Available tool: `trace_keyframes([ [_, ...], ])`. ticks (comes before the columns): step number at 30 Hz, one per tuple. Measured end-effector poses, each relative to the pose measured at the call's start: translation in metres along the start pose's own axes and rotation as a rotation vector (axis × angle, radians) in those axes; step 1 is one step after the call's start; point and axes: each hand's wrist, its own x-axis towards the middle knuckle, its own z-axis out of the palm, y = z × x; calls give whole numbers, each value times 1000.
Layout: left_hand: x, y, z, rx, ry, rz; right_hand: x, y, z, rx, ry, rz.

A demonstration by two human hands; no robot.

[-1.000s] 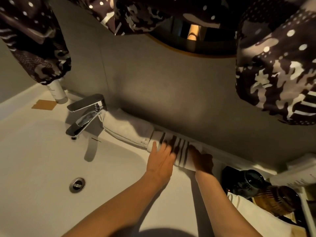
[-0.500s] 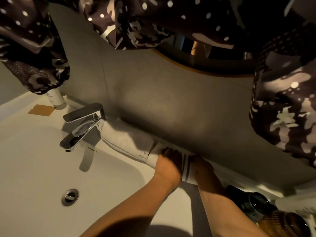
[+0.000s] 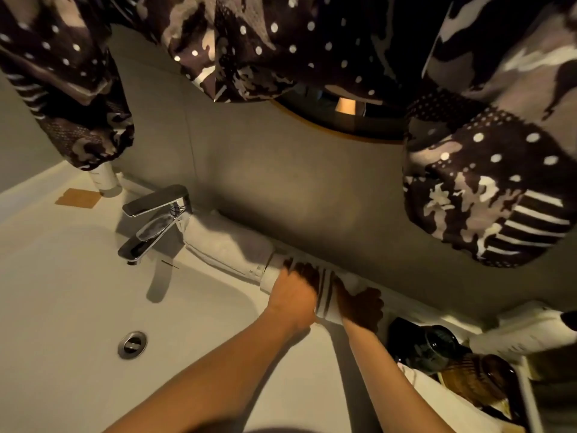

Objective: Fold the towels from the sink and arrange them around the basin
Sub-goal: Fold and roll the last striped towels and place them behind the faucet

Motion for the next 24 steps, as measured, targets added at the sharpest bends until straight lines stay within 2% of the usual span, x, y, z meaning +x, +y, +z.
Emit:
trace_keyframes([
  [3,-14,1,-6,-20,119,17,-17,1,3,-54,130,-103],
  [5,-22,1,-10,-43,132,42,-30,2,5,-88,135,-208],
  [8,-29,-8,-14,3,166,76,-32,6,2,-93,117,-269],
  [11,-34,-13,-20,47,195,103,-25,15,0,-202,-47,-273],
  [14,-28,-19,-18,130,220,161,-17,17,-9,-195,-240,-275],
  [16,-22,-17,-18,160,164,220,-21,23,-18,-259,-250,-321],
  [20,-18,4,-4,148,-62,365,-42,56,-25,-407,-167,-505],
  [22,-16,13,-9,167,-117,414,-46,65,-27,-406,-253,-461],
  [24,-10,16,-22,140,-169,438,-45,72,-36,-236,-318,-359],
])
